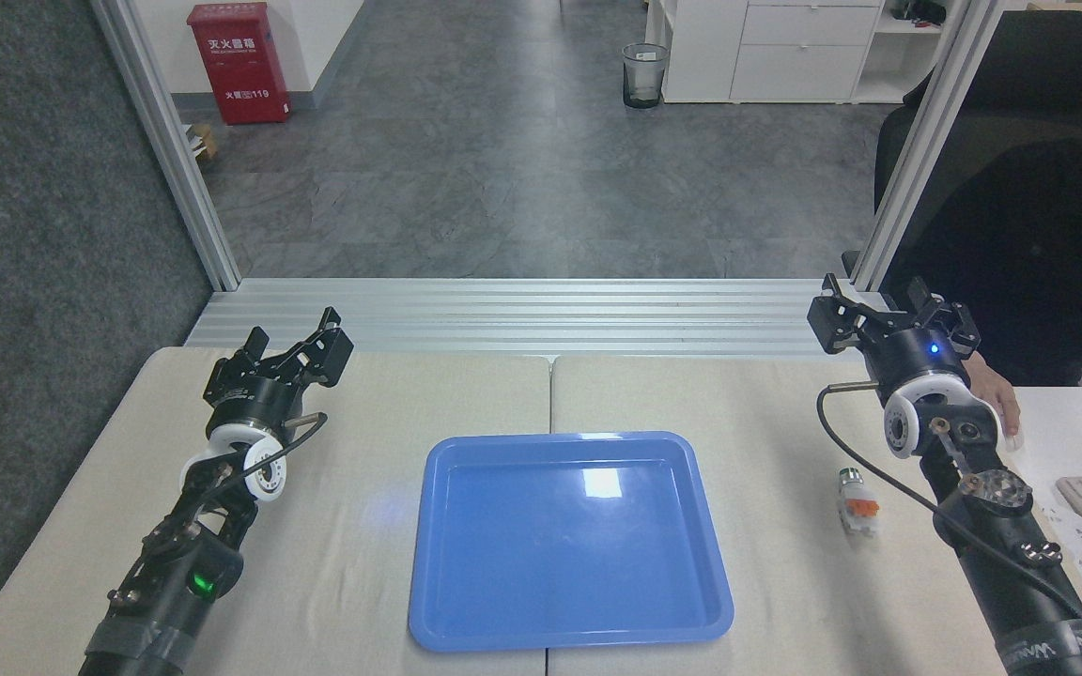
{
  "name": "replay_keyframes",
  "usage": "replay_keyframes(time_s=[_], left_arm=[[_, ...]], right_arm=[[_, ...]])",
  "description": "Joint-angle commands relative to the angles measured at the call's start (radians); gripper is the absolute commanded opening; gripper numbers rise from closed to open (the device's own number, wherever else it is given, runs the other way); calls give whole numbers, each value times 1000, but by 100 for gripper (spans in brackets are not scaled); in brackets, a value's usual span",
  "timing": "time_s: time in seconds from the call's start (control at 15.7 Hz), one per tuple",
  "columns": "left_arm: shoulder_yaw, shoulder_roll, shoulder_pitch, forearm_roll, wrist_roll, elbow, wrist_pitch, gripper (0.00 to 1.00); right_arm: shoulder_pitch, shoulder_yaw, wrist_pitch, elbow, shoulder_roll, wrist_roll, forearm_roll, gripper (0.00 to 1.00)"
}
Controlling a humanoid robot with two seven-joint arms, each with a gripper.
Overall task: Pick up switch part and place in tray
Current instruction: 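Move the right gripper down toward the white-and-orange switch part, then lower the right gripper over the switch part and close on it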
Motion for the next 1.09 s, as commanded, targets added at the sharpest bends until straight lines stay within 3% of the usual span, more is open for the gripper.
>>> replay_keyframes(time_s=[0.0, 0.26, 1.02], left_arm=[[0, -1, 0, 0, -1, 0, 0, 100], [0, -1, 0, 0, -1, 0, 0, 100], [0, -1, 0, 0, -1, 0, 0, 100]], right_arm=[[43, 1, -2, -40, 9, 0, 1, 99], [99, 1, -2, -118, 7, 1, 2, 98], [138, 3, -2, -124, -3, 1, 13, 99]])
